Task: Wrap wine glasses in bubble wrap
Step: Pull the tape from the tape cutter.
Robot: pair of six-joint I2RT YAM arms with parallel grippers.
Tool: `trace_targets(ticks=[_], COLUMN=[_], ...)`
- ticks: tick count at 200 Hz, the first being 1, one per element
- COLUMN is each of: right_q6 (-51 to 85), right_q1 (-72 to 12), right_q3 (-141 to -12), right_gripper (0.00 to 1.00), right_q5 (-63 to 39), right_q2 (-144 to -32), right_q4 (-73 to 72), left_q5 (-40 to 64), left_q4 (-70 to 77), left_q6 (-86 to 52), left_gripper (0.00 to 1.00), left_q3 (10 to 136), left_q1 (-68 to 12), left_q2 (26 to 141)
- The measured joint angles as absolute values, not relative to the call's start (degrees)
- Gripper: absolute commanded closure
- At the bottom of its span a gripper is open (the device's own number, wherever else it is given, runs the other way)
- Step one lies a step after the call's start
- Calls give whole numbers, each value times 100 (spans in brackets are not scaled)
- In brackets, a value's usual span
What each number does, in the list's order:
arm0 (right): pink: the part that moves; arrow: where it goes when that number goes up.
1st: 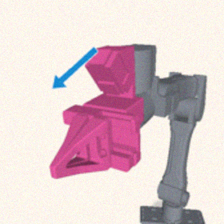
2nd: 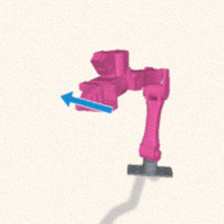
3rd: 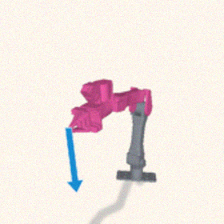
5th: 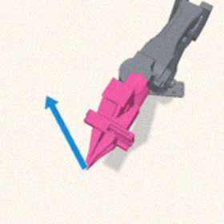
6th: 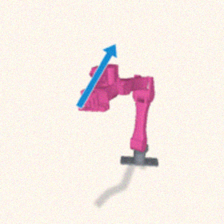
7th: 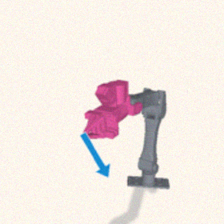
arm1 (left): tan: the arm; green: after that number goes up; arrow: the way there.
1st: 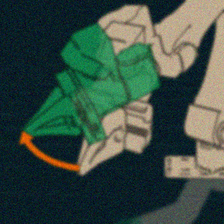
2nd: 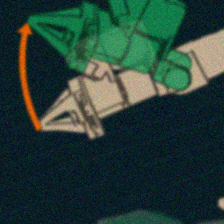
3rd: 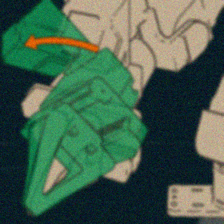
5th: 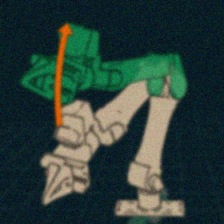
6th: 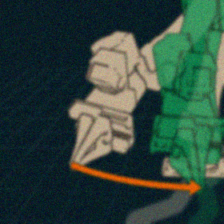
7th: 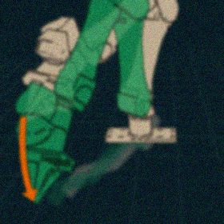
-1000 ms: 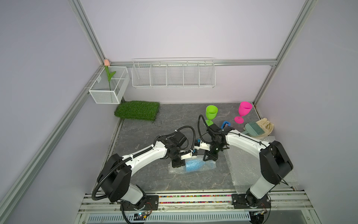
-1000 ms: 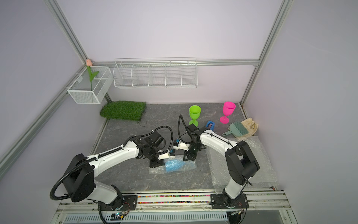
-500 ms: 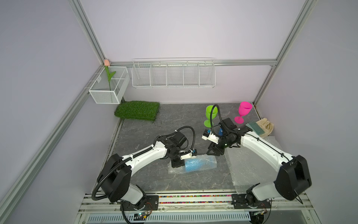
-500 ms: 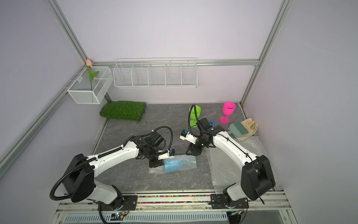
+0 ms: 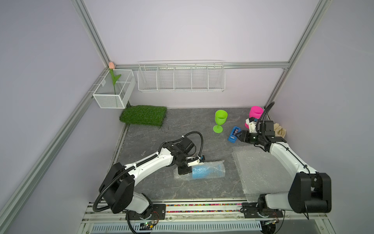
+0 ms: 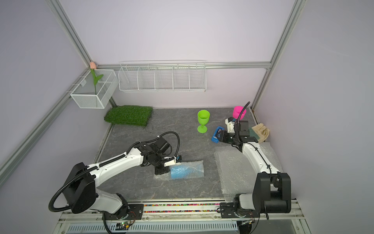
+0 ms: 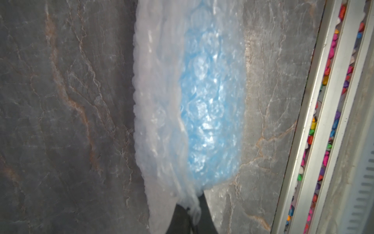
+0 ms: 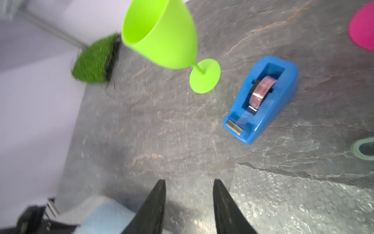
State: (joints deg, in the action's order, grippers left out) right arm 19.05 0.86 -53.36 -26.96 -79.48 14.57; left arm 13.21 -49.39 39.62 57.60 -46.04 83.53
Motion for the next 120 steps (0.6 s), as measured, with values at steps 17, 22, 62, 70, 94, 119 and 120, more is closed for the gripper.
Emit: trace_targets(ticks=[17, 22, 62, 70, 94, 119, 120], right_q6=[2484, 2630, 3496, 3605, 3811, 3911, 3916], right_q1=[405, 489, 735, 735, 714, 637, 633], right_q3=[-5140, -5063, -4829, -4829, -4836, -4919, -4923], right_gripper=[55, 54, 59, 59, 59, 59, 60], right_q5=[-2886, -2950, -3330, -3395, -3481, -3527, -3529], right_q2=[-8171, -8243, -8954, -9085, -9400, -9762, -9769], right_q4=[899, 742, -198, -370, -738, -919, -915], left_q5=[1192, 1160, 1004, 991, 967, 939, 939], left_q4=[-4943, -4941, -4895, -4893, -4864, -4845, -4845], left_q6=[3959, 3959, 3959, 3959, 3959, 3959, 3959], left_gripper=[100, 100, 100, 100, 100, 100, 100], left_q3=[5732, 5719, 5511, 5492, 5487, 5487, 5487], left_q1=[-4604, -4604, -4604, -4604, -4604, -4604, -4604], left_q2=[8270, 8243, 8003, 7977, 7964, 7964, 7964])
